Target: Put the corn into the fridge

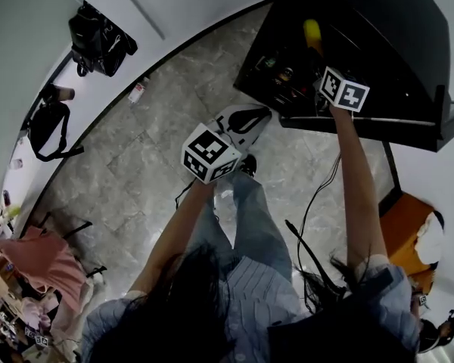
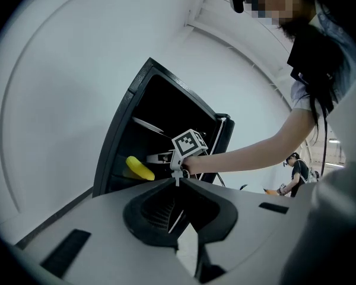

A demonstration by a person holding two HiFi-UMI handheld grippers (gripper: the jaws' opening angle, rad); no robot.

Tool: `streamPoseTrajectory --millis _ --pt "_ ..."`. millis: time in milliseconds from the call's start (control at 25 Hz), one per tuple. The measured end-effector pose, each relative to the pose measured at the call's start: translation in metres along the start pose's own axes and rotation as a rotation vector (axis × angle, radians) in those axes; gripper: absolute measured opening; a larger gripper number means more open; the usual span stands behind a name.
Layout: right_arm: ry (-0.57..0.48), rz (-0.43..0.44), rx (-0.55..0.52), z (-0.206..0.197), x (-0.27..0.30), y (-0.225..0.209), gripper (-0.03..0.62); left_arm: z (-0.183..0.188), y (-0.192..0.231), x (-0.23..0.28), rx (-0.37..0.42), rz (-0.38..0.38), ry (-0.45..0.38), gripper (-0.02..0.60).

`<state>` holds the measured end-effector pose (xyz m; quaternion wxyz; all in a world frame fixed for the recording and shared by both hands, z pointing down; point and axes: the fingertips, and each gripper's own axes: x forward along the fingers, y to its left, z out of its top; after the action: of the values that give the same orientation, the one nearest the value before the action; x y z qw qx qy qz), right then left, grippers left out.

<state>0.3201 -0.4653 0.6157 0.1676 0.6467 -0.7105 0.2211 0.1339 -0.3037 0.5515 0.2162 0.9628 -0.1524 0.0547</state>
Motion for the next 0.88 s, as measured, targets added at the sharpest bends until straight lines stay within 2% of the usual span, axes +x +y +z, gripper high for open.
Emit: streamPoseTrajectory --millis 560,680,880 --pt "-0.111 0.115 0.098 0.025 -0.106 0.080 0.247 0.049 -0.045 -0.035 0.058 -0.077 -0.017 0.008" --pt "-0.116 0.143 0.087 0.031 -0.122 0.102 0.245 0.058 -0.049 -0.041 0.076 -0.085 -0.011 0.008" --pt "-0.145 0.176 0.128 0.037 -0.151 0.133 0.233 0.074 -0.052 -0.058 0.079 -0.085 -0.027 0.009"
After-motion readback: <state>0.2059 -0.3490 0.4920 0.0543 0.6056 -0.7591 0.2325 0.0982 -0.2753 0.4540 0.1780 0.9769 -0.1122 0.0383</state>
